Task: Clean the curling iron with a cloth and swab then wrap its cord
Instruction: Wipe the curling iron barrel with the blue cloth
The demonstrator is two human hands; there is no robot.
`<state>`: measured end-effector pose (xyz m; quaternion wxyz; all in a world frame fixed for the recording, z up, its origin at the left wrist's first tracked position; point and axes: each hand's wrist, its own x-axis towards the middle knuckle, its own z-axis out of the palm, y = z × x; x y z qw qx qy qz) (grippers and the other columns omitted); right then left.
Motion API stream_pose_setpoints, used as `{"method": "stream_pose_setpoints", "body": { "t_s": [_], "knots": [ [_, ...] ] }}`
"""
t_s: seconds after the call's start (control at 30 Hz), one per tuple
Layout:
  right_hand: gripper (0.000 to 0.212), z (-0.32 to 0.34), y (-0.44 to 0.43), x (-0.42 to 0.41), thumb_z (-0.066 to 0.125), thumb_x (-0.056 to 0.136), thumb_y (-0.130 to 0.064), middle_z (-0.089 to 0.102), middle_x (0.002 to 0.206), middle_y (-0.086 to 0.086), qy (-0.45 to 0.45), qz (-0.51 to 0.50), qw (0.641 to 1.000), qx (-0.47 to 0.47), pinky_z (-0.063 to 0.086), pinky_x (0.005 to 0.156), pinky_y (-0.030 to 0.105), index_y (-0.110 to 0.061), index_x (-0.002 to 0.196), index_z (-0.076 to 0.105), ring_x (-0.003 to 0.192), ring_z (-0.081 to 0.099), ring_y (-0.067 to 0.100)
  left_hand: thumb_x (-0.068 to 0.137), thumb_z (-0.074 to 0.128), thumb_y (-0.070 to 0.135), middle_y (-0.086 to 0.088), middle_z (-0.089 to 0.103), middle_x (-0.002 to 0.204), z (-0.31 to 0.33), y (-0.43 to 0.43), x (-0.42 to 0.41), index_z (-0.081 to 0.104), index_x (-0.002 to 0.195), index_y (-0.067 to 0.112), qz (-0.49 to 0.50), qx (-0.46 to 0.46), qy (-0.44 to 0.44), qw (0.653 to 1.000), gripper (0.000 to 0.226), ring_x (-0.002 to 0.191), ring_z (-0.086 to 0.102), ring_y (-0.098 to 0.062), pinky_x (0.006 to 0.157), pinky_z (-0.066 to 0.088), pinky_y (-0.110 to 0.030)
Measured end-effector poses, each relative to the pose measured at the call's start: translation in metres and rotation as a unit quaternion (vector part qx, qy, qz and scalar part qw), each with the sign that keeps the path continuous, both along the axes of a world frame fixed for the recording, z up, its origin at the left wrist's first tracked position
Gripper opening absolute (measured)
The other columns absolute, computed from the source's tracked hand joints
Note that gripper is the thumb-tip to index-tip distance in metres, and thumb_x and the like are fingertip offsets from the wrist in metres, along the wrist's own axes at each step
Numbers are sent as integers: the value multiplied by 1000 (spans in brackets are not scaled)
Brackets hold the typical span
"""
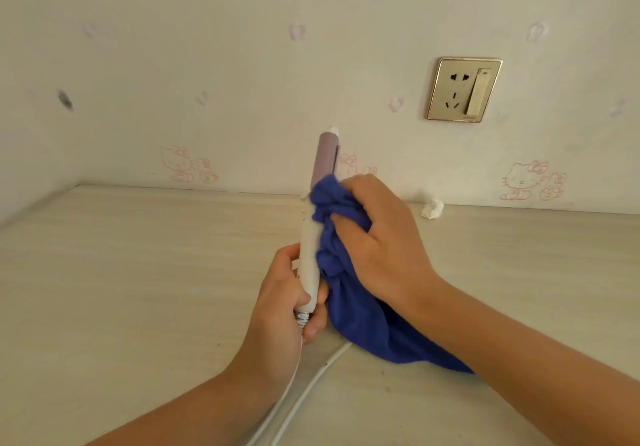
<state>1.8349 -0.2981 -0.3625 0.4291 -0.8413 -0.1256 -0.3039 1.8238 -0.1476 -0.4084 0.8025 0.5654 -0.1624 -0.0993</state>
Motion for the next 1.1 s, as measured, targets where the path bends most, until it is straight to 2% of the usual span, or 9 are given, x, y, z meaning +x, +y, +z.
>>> {"method": "stream_pose_setpoints", "body": {
  "t_s": [0.13, 0.27, 0.37, 0.47, 0.57, 0.7, 0.77, 0.97, 1.1],
  "knots": [
    [32, -12, 6, -14, 66, 83, -5, 59, 93, -18, 3, 119, 987, -104, 50, 76, 28, -28, 103, 77, 87, 61, 9, 62, 42, 10, -5, 35, 56, 1, -2, 0, 58, 69, 17, 28, -24, 39, 999, 19, 46, 29, -15, 40, 25, -26],
    [34, 7, -9, 1, 66, 88, -5, 59, 87, -8, -25, 33, 999, -11, 46, 73, 19, -37, 96, 75, 82, 60, 9, 64, 38, 8, -14, 41, 66, 0, -3, -1, 56, 108, 1, -12, -11, -3, 1000, 47, 45, 29, -17, 45, 18, -35],
    [27, 9, -12, 6, 66, 91, -6, 59, 85, -8, -47, -38, 996, 58, 42, 72, 15, -32, 88, 62, 78, 57, 6, 63, 37, 8, -13, 46, 68, -1, -2, -1, 54, 115, 1, -28, 0, -18, 999, 55, 44, 30, -15, 42, 21, -30],
    [32, -11, 0, -9, 67, 87, -9, 50, 79, -13, -28, 33, 999, 2, 39, 68, 16, -34, 77, 51, 73, 52, 6, 65, 39, 8, -14, 41, 68, 1, -1, -3, 61, 109, 5, -7, -22, -16, 1000, 49, 45, 32, -15, 41, 26, -28],
    [12, -18, 4, -19, 66, 84, -6, 57, 81, -4, 5, 108, 993, -52, 47, 66, 30, -16, 79, 67, 75, 59, 16, 65, 39, 9, -12, 38, 63, 4, -2, -4, 74, 87, 29, 9, -19, -8, 1000, 46, 45, 32, -15, 40, 31, -25],
    [35, 6, -10, -4, 71, 86, 0, 53, 76, -8, -36, 9, 999, 14, 42, 66, 21, -30, 74, 56, 69, 53, 8, 66, 37, 7, -12, 40, 65, 4, -2, -5, 59, 112, 5, -28, -21, -19, 999, 51, 46, 32, -13, 42, 26, -26],
    [38, 10, -9, -4, 72, 86, 0, 49, 74, -11, -35, -18, 999, 23, 39, 66, 19, -30, 75, 52, 68, 49, 5, 65, 38, 8, -13, 41, 68, 3, -2, -5, 57, 113, 3, -23, -11, -18, 1000, 52, 46, 32, -13, 43, 24, -27],
    [25, -7, 5, -24, 73, 77, 1, 49, 68, -6, 21, 154, 982, -105, 37, 58, 28, -15, 67, 56, 62, 46, 14, 60, 42, 6, -5, 37, 58, 7, -1, -8, 56, 60, 16, 40, -31, 5, 999, 17, 47, 31, -14, 42, 24, -28],
    [15, 1, -1, -17, 73, 83, -5, 59, 70, -5, 8, 47, 999, -25, 45, 60, 30, -15, 76, 64, 66, 55, 14, 58, 42, 7, -8, 36, 61, 9, 1, -8, 55, 86, 4, -5, -10, -37, 999, 31, 47, 28, -14, 43, 25, -25]
  ]
}}
